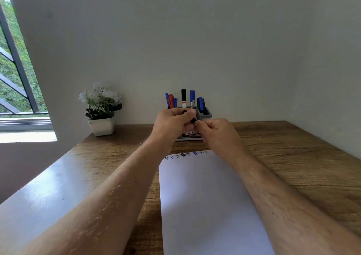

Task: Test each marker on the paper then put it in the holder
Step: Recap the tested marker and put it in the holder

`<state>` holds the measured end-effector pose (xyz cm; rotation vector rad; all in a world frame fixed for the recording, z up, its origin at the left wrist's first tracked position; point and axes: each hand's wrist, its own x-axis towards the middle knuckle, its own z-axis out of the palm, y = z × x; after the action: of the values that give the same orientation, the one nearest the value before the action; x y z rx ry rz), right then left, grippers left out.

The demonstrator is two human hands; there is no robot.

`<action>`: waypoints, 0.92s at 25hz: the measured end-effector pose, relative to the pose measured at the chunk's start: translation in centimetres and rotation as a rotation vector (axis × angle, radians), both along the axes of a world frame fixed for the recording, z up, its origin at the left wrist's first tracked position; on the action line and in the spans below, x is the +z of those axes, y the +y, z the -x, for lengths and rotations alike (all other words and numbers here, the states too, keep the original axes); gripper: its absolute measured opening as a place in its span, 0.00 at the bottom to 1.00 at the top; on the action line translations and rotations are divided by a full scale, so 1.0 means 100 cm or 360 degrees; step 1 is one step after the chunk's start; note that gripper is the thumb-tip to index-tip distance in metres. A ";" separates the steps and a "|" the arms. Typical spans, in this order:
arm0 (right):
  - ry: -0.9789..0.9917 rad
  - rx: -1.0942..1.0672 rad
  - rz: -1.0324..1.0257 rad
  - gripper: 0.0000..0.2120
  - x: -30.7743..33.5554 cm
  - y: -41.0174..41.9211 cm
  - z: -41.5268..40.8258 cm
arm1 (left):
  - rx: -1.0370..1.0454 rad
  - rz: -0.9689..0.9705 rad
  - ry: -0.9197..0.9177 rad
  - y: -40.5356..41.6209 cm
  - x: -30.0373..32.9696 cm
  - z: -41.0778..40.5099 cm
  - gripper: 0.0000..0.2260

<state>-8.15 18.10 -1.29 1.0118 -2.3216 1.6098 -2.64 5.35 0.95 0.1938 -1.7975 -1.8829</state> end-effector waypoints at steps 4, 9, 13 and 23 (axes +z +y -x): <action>0.0104 -0.0083 -0.0100 0.16 0.001 -0.001 0.002 | 0.0062 -0.0065 -0.0093 -0.005 0.000 0.003 0.04; 0.0129 -0.0192 -0.0132 0.20 0.003 0.003 0.005 | 0.0136 -0.0234 -0.0018 -0.007 0.002 0.001 0.04; -0.0002 -0.0162 0.0019 0.17 0.000 0.003 0.004 | 0.0187 -0.0499 0.0120 -0.010 0.006 0.000 0.04; -0.0229 0.0146 0.0574 0.14 0.007 0.003 -0.001 | 0.0040 -0.0771 0.0151 -0.006 0.008 -0.002 0.12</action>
<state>-8.10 18.44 -0.61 0.9562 -1.9805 2.1015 -2.42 4.75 1.79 0.2901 -1.2465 -2.2403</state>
